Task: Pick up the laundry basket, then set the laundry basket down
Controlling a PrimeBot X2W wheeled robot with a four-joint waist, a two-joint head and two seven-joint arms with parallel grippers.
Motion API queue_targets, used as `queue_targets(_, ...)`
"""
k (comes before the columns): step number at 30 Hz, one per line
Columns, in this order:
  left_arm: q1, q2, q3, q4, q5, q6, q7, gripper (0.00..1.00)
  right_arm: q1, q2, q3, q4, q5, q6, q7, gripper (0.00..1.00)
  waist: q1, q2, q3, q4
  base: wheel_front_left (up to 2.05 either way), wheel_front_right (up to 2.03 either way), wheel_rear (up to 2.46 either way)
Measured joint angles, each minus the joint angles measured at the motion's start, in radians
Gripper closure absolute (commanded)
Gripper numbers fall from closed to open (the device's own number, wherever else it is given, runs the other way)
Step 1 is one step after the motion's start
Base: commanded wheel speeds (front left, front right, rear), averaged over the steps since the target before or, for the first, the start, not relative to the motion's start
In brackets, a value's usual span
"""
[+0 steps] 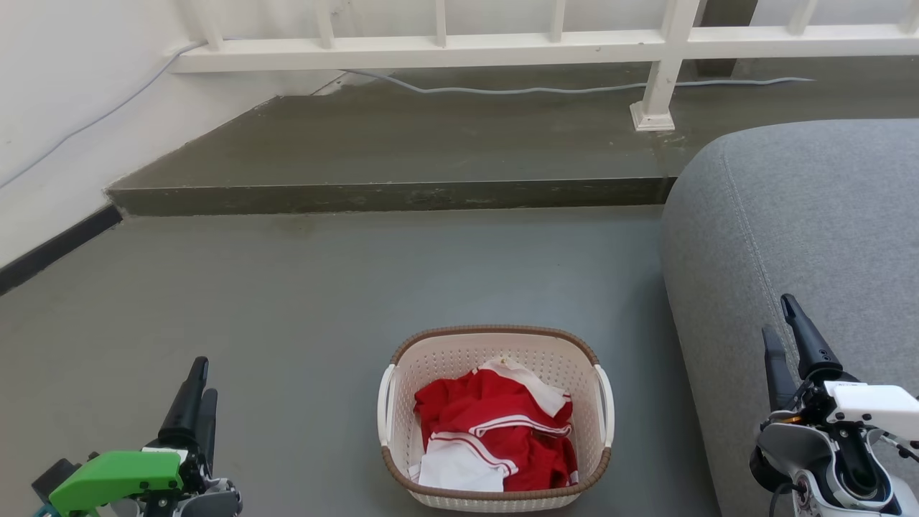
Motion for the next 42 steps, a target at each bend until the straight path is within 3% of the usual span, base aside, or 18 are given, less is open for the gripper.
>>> queue_targets(15, -0.007, 0.008, -0.053, -0.027, 0.088, 0.000, -0.061, 0.00, -0.002, -0.021, 0.034, -0.074, -0.059, 0.000, -0.039, 0.00, 0.0000, 0.0000, 0.004, -0.002, 0.00, 0.00, 0.00)
queue_targets(29, -0.025, 0.028, -0.082, -0.036, 0.272, 0.000, -0.106, 0.00, -0.004, -0.081, 0.126, -0.140, -0.198, 0.000, -0.113, 0.00, 0.0000, 0.0000, 0.008, -0.005, 0.00, 0.00, 0.00)
queue_targets(42, -0.039, 0.028, -0.110, -0.065, 0.511, 0.013, -0.151, 0.00, -0.009, -0.147, 0.207, -0.165, -0.382, 0.001, -0.167, 0.00, 0.0000, 0.0000, 0.012, -0.008, 0.00, 0.00, 0.00)
